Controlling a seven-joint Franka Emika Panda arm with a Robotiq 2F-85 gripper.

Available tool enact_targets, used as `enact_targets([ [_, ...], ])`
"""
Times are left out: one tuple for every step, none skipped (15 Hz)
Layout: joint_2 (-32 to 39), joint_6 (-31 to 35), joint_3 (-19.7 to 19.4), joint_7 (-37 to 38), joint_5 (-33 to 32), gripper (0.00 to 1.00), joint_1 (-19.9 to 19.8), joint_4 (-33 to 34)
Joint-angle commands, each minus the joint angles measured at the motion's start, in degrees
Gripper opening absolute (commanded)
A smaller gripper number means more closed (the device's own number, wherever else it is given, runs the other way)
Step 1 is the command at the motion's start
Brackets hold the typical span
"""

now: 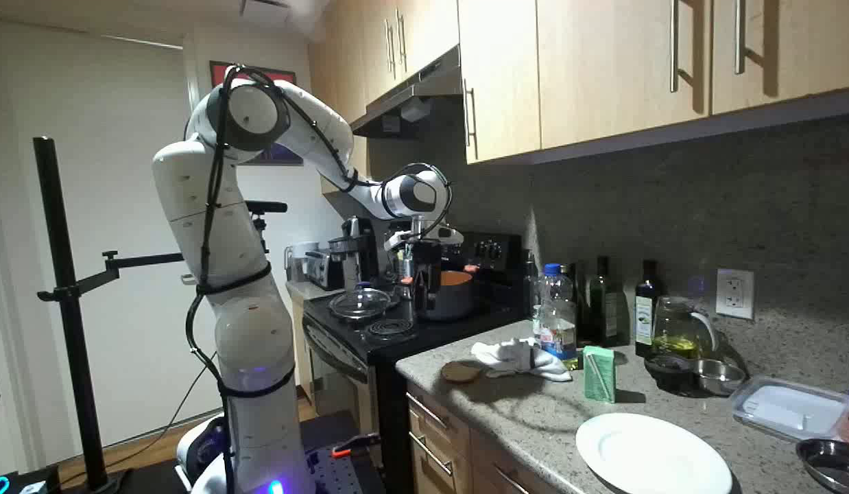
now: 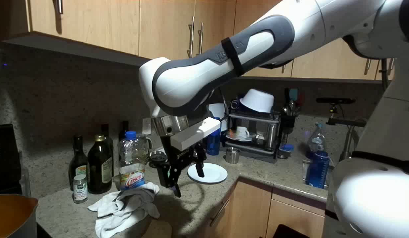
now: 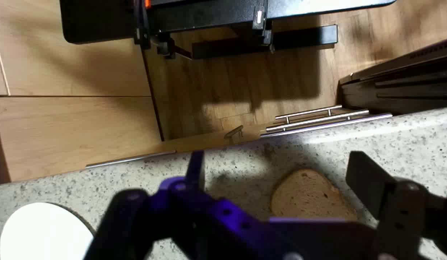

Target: Pick up the slice of bread from the left side of the counter and place it on the white plate

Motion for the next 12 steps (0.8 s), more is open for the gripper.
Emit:
enact_targets([
  [0.2, -0.2, -1.8, 0.4, -0.4, 1.0, 1.9, 0.1],
  [-0.2, 0.7, -1.9, 0.2, -0.5, 1.0, 2.1, -0.1],
  [-0.4, 1.3, -2.1, 0.4, -0.6, 1.0, 2.5, -0.1],
  [-0.5, 2.1, -2.1, 0.2, -0.9, 1.0, 2.9, 0.0],
  [-0.4, 3.3, -2.2, -0.1, -1.3, 1.0, 3.3, -0.1],
  [-0.1, 4.4, -2.1, -0.3, -2.0, 1.0, 3.5, -0.2],
  [0.2, 5.5, -2.0, -0.3, -2.7, 1.0, 3.7, -0.3],
  [0.5, 6.5, -2.0, -0.3, -3.4, 1.0, 3.9, -0.5],
  [0.9, 7.4, -1.9, -0.3, -4.1, 1.0, 4.1, -0.7],
  [1.2, 7.9, -2.0, -0.3, -4.6, 1.0, 4.3, -0.8],
  [0.8, 8.5, -2.0, 0.1, -4.7, 1.0, 4.5, -1.5],
  [0.9, 6.6, -2.3, 0.1, -3.6, 1.0, 4.6, -0.5],
])
